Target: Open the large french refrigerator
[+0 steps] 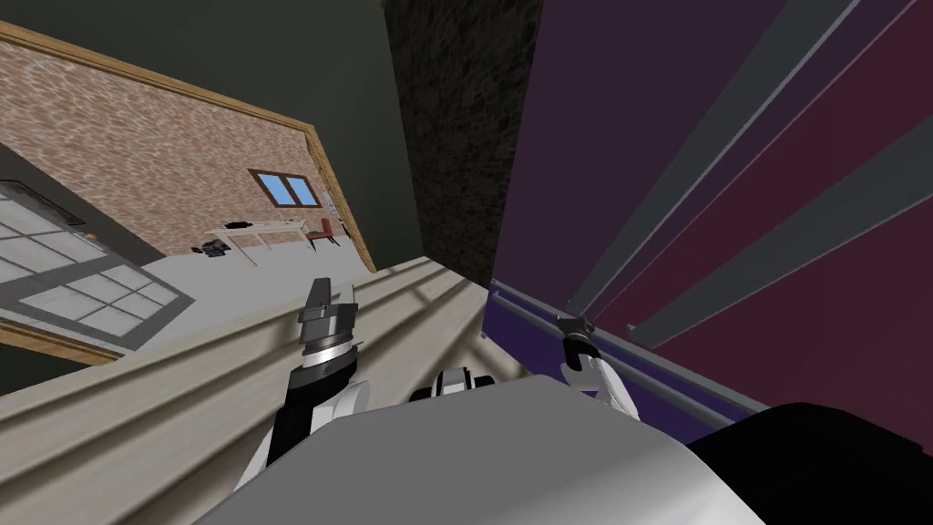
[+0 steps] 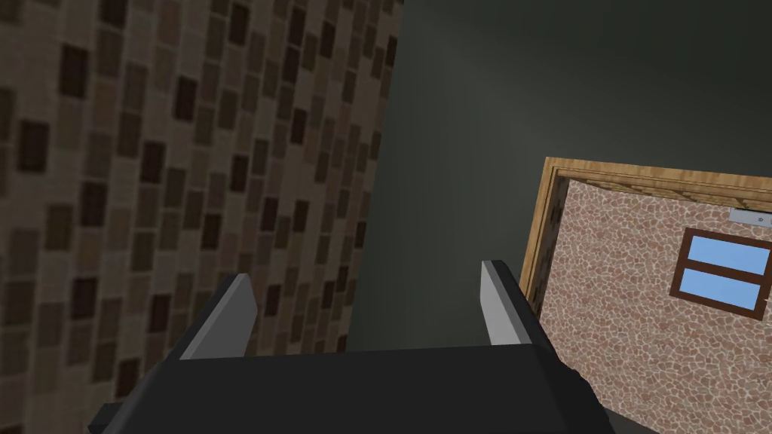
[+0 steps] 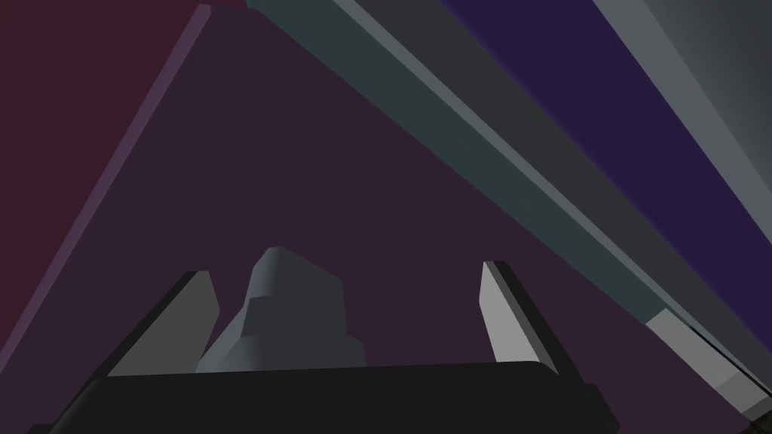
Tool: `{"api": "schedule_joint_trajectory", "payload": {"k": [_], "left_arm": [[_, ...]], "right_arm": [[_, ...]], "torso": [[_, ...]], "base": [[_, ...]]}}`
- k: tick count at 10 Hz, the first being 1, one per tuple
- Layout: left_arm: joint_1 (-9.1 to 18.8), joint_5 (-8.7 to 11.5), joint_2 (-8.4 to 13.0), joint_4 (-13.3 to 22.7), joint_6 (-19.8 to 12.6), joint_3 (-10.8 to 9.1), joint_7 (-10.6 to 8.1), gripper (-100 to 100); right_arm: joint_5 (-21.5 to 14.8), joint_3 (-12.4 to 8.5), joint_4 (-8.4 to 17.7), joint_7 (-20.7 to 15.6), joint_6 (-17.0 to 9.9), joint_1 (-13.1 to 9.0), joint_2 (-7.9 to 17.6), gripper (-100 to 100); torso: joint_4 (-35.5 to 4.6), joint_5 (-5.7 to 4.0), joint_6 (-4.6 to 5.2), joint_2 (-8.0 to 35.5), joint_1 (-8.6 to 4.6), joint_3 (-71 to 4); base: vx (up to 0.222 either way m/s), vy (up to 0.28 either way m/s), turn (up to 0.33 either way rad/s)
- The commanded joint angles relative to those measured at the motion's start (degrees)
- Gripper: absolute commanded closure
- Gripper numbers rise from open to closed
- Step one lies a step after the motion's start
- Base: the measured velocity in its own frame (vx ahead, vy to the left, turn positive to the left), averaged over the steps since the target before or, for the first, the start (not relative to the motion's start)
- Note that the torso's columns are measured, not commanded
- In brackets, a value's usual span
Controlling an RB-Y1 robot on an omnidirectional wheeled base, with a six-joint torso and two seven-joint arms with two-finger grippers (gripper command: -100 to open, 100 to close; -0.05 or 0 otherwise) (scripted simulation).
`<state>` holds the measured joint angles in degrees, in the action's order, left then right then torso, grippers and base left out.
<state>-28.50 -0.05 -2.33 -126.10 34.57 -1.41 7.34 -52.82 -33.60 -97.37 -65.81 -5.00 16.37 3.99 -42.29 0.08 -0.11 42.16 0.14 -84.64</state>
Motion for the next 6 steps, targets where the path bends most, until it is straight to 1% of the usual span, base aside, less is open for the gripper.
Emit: {"api": "schedule_joint_trajectory", "payload": {"k": [1, 2, 3, 4, 5, 6], "left_arm": [[0.0, 0.0, 0.0, 0.0, 0.0, 0.01, 0.00, 0], [0.0, 0.0, 0.0, 0.0, 0.0, 0.01, 0.00, 0], [0.0, 0.0, 0.0, 0.0, 0.0, 0.00, 0.00, 0], [0.0, 0.0, 0.0, 0.0, 0.0, 0.00, 0.00, 0], [0.0, 0.0, 0.0, 0.0, 0.0, 0.00, 0.00, 0], [0.0, 0.0, 0.0, 0.0, 0.0, -0.01, 0.00, 0]], "right_arm": [[0.0, -5.8, -0.7, 0.3, 2.1, 2.4, -1.7, -100], [0.0, -6.1, -0.7, 0.3, 2.1, 2.4, -1.7, -100], [0.6, -9.6, -2.1, 0.8, 2.7, 4.1, -2.9, -100], [0.6, -11.0, -2.2, 0.8, 2.7, 5.4, -2.9, -100], [0.6, -11.0, -2.2, 0.8, 2.7, 5.4, -2.9, -100], [1.2, -13.9, -3.8, 1.3, 3.3, 7.6, -4.1, -100]], "torso": [[0.1, -0.23, -0.29, -0.1, -0.09, 0.0], [0.1, -0.20, -0.20, -0.2, -0.19, -0.1], [0.1, -0.11, 0.00, -0.2, -0.19, -0.1], [0.0, -0.07, 0.01, 0.0, -0.11, 0.0], [0.0, -0.01, -0.24, 0.0, -0.10, 0.0], [0.0, -0.02, -0.04, -0.1, -0.10, 0.0]], "base": [[-0.023, 0.005, 0.396], [-0.009, 0.008, 0.117], [-0.008, 0.006, 0.314], [-0.015, 0.003, 0.431], [-0.009, -0.004, 0.156], [-0.012, 0.005, 0.391]]}}
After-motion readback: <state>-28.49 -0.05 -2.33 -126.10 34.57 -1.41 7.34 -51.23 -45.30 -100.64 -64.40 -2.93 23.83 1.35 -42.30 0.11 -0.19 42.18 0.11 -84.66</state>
